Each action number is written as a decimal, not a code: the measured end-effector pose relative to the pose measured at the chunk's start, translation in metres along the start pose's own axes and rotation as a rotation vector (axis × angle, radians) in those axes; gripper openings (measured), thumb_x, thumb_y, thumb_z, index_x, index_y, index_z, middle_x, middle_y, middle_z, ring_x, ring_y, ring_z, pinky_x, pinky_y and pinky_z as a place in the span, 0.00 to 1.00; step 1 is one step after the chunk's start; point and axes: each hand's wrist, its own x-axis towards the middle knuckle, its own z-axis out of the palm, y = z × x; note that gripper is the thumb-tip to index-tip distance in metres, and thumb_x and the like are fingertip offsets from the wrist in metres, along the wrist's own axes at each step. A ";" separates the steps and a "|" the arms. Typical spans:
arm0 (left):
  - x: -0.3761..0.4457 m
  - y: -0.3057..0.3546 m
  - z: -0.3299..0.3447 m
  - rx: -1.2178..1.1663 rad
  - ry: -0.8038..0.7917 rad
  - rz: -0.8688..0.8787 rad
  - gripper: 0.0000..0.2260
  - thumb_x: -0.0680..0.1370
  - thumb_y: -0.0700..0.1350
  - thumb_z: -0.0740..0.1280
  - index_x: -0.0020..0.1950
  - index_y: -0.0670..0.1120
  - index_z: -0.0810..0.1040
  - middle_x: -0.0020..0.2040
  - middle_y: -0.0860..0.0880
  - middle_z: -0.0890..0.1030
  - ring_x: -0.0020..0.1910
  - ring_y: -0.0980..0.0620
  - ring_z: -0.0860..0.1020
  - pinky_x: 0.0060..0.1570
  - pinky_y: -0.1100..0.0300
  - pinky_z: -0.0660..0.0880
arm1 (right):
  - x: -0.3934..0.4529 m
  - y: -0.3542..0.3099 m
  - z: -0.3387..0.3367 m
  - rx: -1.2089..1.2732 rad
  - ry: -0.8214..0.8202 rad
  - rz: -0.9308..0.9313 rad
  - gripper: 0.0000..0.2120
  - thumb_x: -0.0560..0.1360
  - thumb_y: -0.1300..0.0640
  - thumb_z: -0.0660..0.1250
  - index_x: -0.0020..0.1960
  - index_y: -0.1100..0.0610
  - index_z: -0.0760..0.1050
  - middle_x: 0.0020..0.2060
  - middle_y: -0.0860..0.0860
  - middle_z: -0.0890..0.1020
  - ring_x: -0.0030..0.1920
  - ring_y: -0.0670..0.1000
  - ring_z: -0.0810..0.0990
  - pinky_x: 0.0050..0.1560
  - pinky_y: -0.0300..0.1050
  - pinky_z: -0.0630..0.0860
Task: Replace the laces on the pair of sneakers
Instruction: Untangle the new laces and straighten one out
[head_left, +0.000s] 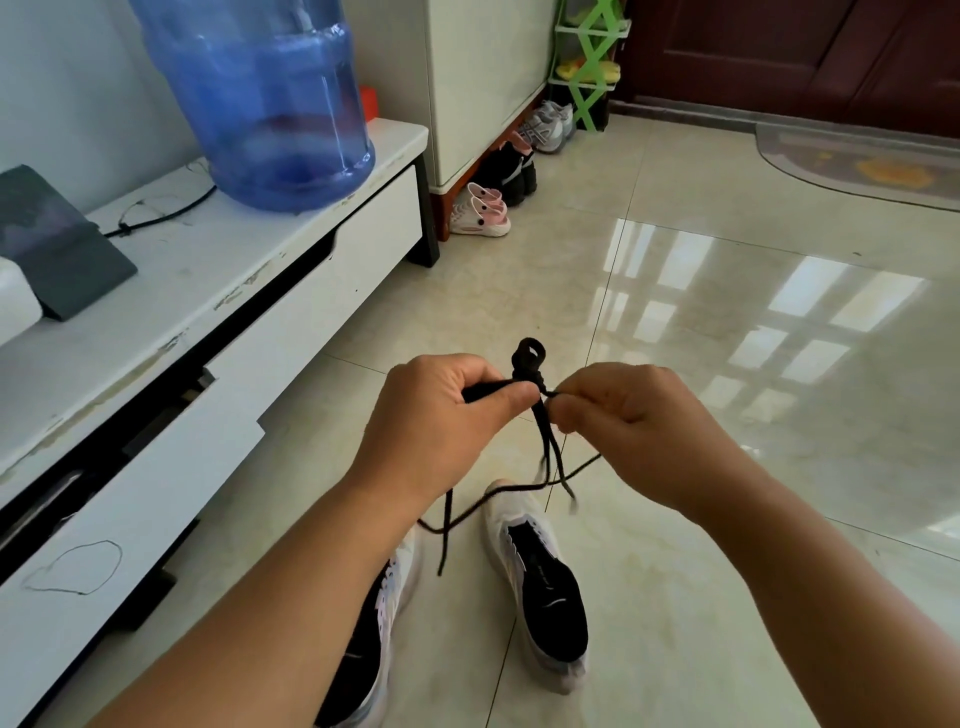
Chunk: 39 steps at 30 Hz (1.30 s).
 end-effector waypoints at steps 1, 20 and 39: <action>0.001 -0.001 0.000 -0.007 0.000 -0.004 0.10 0.69 0.53 0.72 0.33 0.49 0.80 0.20 0.58 0.68 0.22 0.59 0.65 0.24 0.70 0.60 | 0.000 0.000 0.001 0.053 0.004 0.048 0.10 0.76 0.59 0.64 0.37 0.53 0.79 0.31 0.48 0.80 0.32 0.44 0.76 0.35 0.36 0.72; 0.007 0.000 -0.003 -0.153 -0.025 -0.083 0.03 0.72 0.49 0.71 0.41 0.56 0.84 0.36 0.55 0.83 0.39 0.56 0.80 0.39 0.66 0.74 | 0.007 0.006 0.014 0.467 -0.043 0.210 0.04 0.71 0.63 0.70 0.43 0.55 0.80 0.32 0.52 0.79 0.31 0.47 0.71 0.32 0.39 0.67; 0.003 0.001 0.004 0.013 -0.155 -0.067 0.06 0.77 0.44 0.65 0.43 0.52 0.80 0.34 0.54 0.81 0.32 0.64 0.76 0.31 0.74 0.68 | 0.004 0.003 0.023 0.503 -0.108 0.294 0.06 0.73 0.63 0.68 0.49 0.64 0.75 0.44 0.62 0.82 0.39 0.59 0.81 0.48 0.58 0.78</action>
